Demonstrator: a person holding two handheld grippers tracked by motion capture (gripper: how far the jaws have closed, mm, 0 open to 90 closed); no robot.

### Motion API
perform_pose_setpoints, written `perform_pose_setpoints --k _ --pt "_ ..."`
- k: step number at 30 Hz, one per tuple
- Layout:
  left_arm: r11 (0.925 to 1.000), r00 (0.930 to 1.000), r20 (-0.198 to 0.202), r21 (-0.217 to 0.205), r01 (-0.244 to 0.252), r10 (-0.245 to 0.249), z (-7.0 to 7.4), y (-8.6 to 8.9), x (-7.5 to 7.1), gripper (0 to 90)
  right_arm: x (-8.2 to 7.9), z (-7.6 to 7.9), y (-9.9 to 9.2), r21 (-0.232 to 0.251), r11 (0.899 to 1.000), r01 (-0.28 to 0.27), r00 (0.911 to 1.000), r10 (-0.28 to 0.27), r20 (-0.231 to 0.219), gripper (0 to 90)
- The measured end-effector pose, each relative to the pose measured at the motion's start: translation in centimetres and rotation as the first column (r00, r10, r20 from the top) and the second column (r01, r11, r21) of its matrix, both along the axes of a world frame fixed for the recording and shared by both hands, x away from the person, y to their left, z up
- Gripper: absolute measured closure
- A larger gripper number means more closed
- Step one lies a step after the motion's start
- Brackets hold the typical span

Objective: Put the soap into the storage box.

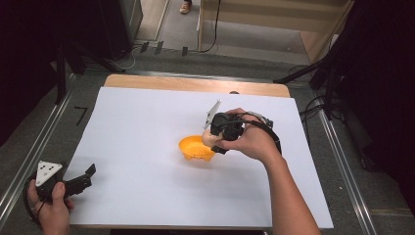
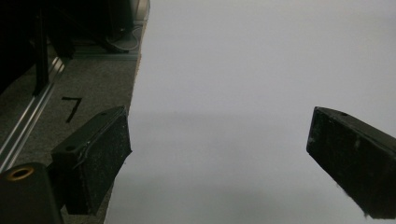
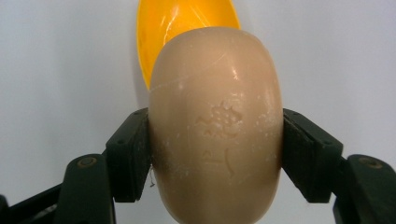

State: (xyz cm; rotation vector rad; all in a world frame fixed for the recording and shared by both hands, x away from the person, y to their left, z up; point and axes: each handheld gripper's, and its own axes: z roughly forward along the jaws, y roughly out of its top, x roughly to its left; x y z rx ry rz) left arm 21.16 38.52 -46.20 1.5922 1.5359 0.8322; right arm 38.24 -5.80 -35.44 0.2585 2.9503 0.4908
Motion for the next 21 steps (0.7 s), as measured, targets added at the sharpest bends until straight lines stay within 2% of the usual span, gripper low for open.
perform_pose_setpoints --k 7,21 --pt "1.0 1.0 0.0 -0.002 -0.001 0.001 0.0 0.0 0.0 6.8 0.2 -0.2 1.4 -0.01 0.999 -0.039 0.9993 0.039 0.002 33.0" --pt "1.0 1.0 -0.001 -0.004 -0.001 0.001 0.0 0.0 0.0 6.8 0.6 -1.0 3.9 -0.019 0.996 -0.081 0.9965 0.081 -0.018 33.0"
